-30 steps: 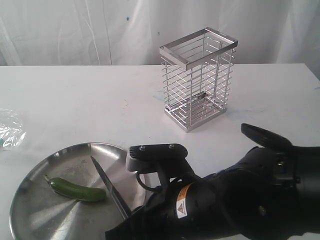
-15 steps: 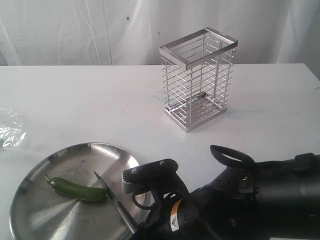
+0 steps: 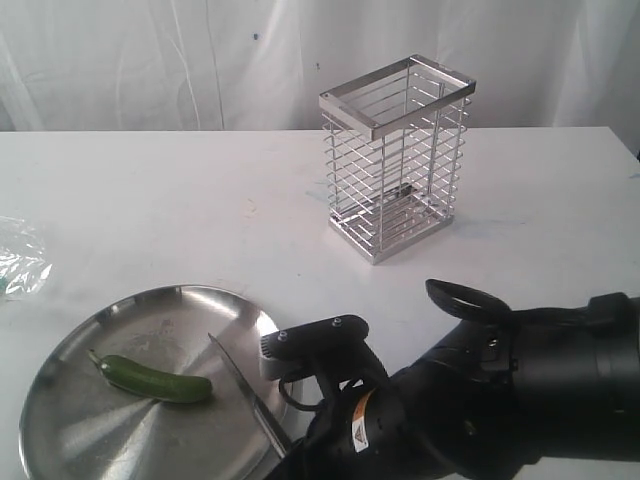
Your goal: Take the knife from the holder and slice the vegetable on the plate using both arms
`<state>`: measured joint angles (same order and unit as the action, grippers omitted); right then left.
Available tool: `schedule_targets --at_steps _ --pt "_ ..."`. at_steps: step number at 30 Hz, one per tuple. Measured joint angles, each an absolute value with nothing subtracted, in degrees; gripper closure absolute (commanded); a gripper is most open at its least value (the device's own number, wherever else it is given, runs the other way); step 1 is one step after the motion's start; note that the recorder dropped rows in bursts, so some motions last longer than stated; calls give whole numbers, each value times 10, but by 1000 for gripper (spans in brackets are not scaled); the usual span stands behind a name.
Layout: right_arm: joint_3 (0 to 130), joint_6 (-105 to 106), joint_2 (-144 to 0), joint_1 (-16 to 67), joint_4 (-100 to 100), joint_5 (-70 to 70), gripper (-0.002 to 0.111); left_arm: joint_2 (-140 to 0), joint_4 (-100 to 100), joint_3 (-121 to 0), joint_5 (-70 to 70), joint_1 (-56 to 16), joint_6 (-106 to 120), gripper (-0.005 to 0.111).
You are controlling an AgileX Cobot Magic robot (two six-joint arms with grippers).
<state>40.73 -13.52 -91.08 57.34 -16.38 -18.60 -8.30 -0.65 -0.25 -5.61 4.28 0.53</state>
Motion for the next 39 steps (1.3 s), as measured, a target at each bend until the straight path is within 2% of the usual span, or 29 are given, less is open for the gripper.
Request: schedule_targets --at_steps 2,6,17,22,39 --pt "407 -135 -911 571 -164 -197 83 -83 -6 -2 -56 43 5 107" --pt "407 -135 -911 569 -164 -205 71 -83 -6 -2 -56 43 5 107" --pt "407 -120 -911 569 -163 -203 60 -83 -6 -2 -56 43 5 107" --pt "427 -110 -911 566 -136 -201 60 -83 -6 -2 -56 43 5 107" --pt "441 -49 -901 478 -132 -241 60 -83 -6 -2 -56 43 5 107"
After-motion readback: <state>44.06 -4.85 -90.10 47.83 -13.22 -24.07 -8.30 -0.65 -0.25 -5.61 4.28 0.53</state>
